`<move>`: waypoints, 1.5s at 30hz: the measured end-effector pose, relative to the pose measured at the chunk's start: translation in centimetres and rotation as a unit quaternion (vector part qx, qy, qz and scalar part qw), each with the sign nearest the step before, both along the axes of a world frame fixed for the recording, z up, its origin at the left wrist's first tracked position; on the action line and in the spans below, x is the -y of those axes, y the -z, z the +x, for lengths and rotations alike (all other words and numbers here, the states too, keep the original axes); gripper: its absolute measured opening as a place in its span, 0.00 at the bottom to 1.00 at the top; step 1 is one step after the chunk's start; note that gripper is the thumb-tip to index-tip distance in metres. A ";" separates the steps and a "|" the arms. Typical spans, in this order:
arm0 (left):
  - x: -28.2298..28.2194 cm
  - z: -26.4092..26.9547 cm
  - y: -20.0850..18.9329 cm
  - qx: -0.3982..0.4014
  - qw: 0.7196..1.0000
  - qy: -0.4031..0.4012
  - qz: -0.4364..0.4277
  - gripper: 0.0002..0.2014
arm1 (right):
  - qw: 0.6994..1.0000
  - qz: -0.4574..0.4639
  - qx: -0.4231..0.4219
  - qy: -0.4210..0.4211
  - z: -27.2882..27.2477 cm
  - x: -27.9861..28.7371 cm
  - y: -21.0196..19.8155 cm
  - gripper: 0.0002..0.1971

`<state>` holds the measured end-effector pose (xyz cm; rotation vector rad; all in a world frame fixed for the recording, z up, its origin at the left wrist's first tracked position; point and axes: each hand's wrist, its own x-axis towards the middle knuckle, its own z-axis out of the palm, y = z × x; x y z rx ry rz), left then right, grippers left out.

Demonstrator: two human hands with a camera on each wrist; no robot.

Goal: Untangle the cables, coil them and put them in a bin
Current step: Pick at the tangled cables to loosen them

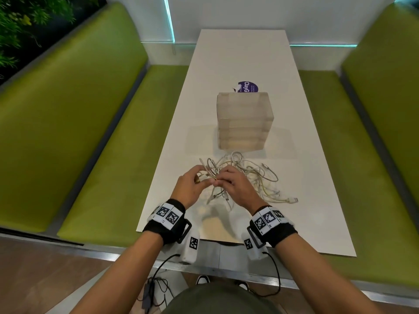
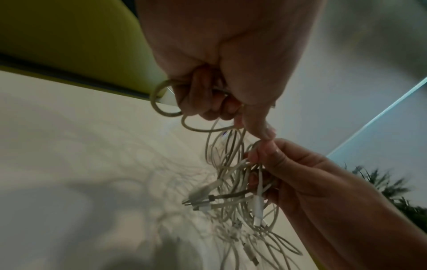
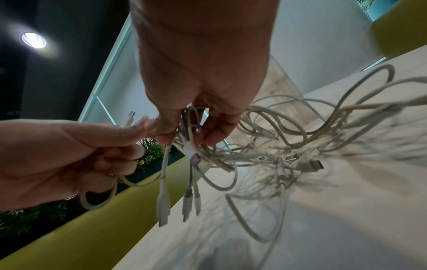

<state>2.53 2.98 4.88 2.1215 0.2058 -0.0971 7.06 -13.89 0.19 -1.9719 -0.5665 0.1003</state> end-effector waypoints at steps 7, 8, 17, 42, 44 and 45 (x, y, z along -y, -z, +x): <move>0.3 0.2 -0.7 -0.073 0.976 0.087 0.186 0.14 | 0.996 -0.086 -0.006 0.002 0.2 0.2 0.0 0.06; 0.3 0.0 -1.1 -0.087 0.980 0.099 0.146 0.14 | 0.992 -0.123 -0.008 -0.015 0.2 0.2 0.2 0.07; 0.4 -1.5 -4.1 -0.080 0.988 0.012 -0.130 0.21 | 0.987 -0.152 0.033 0.046 1.2 -0.9 0.3 0.05; 1.7 0.2 -0.9 -0.093 0.993 0.061 0.037 0.23 | 0.987 -0.134 0.020 0.091 -0.3 0.3 -0.1 0.04; 2.0 0.2 -0.4 -0.105 0.977 0.083 0.168 0.22 | 0.987 -0.133 0.035 0.085 -0.6 0.2 -0.2 0.04; 2.1 0.2 -0.3 -0.106 0.967 0.091 0.214 0.21 | 0.986 -0.137 0.046 0.084 -0.8 0.2 -0.2 0.03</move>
